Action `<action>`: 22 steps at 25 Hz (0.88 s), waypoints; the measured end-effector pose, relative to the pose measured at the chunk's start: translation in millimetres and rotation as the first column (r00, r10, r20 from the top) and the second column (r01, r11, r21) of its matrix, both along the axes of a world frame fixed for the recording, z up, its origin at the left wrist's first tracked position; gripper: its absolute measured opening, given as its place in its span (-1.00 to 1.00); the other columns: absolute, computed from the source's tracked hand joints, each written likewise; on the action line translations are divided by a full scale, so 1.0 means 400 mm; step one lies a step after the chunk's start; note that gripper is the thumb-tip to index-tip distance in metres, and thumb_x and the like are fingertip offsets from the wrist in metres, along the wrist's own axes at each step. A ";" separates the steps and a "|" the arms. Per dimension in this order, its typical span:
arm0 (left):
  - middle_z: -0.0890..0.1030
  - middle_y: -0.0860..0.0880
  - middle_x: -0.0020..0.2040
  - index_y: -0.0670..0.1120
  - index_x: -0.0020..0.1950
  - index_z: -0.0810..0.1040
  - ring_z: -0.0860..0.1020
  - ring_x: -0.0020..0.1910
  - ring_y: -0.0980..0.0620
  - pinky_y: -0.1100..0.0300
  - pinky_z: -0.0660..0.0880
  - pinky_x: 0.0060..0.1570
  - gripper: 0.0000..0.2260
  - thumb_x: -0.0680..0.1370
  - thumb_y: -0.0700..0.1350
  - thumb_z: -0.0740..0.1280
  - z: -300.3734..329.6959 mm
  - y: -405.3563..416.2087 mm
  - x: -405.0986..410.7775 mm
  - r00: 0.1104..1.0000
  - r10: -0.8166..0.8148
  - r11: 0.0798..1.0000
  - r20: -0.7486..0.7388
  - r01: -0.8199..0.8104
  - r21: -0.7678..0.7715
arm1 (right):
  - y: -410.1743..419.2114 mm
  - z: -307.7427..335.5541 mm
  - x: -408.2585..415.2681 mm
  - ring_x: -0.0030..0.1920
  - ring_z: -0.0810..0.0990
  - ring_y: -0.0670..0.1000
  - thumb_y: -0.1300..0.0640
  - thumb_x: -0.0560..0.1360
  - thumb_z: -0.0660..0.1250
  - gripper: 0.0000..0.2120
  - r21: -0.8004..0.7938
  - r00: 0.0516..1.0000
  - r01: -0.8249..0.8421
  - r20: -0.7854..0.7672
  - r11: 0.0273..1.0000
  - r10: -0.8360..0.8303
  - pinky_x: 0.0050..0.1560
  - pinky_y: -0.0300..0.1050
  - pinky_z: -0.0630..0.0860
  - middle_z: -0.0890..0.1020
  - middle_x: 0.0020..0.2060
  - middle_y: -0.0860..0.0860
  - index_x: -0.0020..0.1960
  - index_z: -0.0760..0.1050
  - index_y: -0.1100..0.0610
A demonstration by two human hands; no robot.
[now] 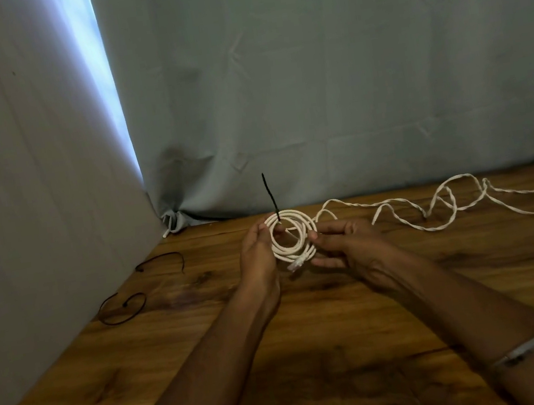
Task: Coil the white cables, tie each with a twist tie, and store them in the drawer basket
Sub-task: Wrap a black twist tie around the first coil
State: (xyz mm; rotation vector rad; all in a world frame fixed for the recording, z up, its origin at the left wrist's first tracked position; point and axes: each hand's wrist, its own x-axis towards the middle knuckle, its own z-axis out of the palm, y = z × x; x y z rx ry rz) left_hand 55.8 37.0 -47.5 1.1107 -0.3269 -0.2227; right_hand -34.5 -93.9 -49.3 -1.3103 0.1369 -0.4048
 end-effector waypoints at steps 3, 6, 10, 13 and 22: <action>0.74 -0.13 0.12 -0.11 0.23 0.64 0.70 0.11 -0.12 -0.07 0.63 0.15 -0.76 0.73 -0.15 0.18 -0.009 0.018 0.008 0.994 -0.102 0.978 0.034 0.094 0.188 | -0.007 -0.006 -0.002 -0.01 0.77 0.14 0.30 0.45 0.52 -0.68 -0.043 0.996 0.087 0.031 0.995 -0.086 -0.12 -0.06 0.73 0.77 -0.02 0.17 0.20 0.63 0.25; 0.74 -0.11 0.14 -0.12 0.27 0.66 0.70 0.16 -0.13 -0.09 0.61 0.23 -0.76 0.71 -0.18 0.24 -0.025 0.029 0.027 0.987 -0.143 0.959 0.073 0.120 0.256 | -0.014 -0.014 -0.003 -0.01 0.77 0.17 0.31 0.41 0.56 -0.62 -0.103 0.991 0.134 0.038 0.986 -0.131 -0.20 -0.05 0.72 0.77 -0.02 0.16 0.20 0.61 0.21; 0.74 -0.16 0.12 -0.19 0.25 0.66 0.70 0.15 -0.16 -0.17 0.58 0.28 -0.78 0.62 -0.25 0.37 -0.016 0.046 0.020 0.987 -0.149 0.981 0.052 0.140 0.137 | -0.026 -0.012 -0.008 -0.03 0.77 0.12 0.30 0.41 0.56 -0.66 -0.126 0.996 0.091 -0.004 0.988 -0.092 -0.27 -0.13 0.69 0.77 0.00 0.11 0.18 0.66 0.18; 0.76 -0.17 0.05 -0.20 0.19 0.68 0.73 0.08 -0.16 -0.13 0.62 0.19 -0.75 0.51 -0.26 0.48 -0.002 0.065 0.003 0.990 -0.127 0.989 0.057 0.122 0.085 | -0.039 -0.013 -0.015 -0.01 0.76 0.08 0.25 0.40 0.58 -0.70 -0.191 0.995 0.057 -0.067 0.980 -0.071 -0.13 -0.09 0.68 0.78 -0.03 0.09 0.12 0.68 0.18; 0.73 -0.09 0.15 -0.23 0.31 0.62 0.70 0.15 -0.02 0.11 0.63 0.13 -0.66 0.55 -0.40 0.40 -0.010 0.078 -0.001 0.890 -0.218 0.957 0.401 0.114 0.266 | -0.042 -0.019 -0.045 -0.11 0.77 0.04 0.26 0.34 0.58 -0.61 -0.008 0.989 0.143 -0.025 0.990 -0.143 -0.23 -0.20 0.68 0.77 -0.01 0.14 0.16 0.67 0.23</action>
